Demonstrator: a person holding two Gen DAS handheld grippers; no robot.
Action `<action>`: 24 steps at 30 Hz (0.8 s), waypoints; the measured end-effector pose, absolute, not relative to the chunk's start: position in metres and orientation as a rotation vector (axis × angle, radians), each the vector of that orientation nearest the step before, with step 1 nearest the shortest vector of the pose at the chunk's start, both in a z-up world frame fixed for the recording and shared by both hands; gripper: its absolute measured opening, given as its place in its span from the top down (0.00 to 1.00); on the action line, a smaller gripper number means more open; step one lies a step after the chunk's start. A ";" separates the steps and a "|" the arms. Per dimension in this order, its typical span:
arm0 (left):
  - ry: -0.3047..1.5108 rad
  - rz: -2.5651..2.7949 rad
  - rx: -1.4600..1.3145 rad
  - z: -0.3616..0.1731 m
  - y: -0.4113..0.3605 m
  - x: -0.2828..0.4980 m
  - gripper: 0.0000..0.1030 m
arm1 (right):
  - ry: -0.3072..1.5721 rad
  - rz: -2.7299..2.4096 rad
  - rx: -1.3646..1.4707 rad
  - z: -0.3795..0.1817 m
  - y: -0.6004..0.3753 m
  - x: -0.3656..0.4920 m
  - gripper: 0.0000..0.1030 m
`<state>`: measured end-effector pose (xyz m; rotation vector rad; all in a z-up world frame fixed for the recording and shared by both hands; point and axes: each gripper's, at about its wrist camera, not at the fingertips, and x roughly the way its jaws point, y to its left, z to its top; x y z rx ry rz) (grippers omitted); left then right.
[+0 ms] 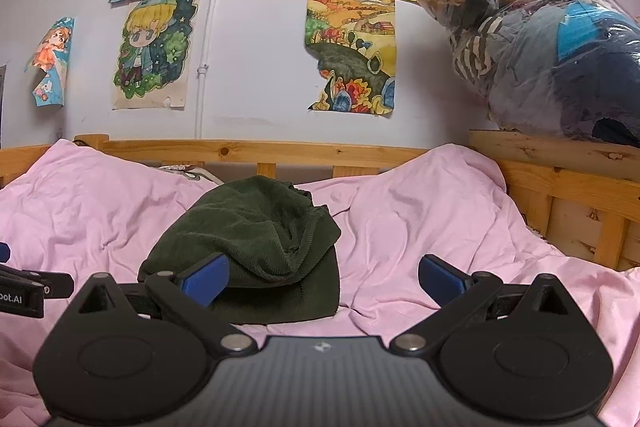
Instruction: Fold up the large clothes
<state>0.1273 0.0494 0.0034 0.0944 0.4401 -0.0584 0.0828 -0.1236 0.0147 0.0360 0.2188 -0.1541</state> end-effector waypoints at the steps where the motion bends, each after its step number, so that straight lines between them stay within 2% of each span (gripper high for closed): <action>1: 0.439 -0.058 0.095 0.003 0.049 0.127 0.01 | 0.219 -0.155 0.038 0.015 -0.124 0.083 0.00; 24: 0.437 -0.061 0.104 0.005 0.050 0.127 0.01 | 0.219 -0.155 0.038 0.014 -0.125 0.083 0.00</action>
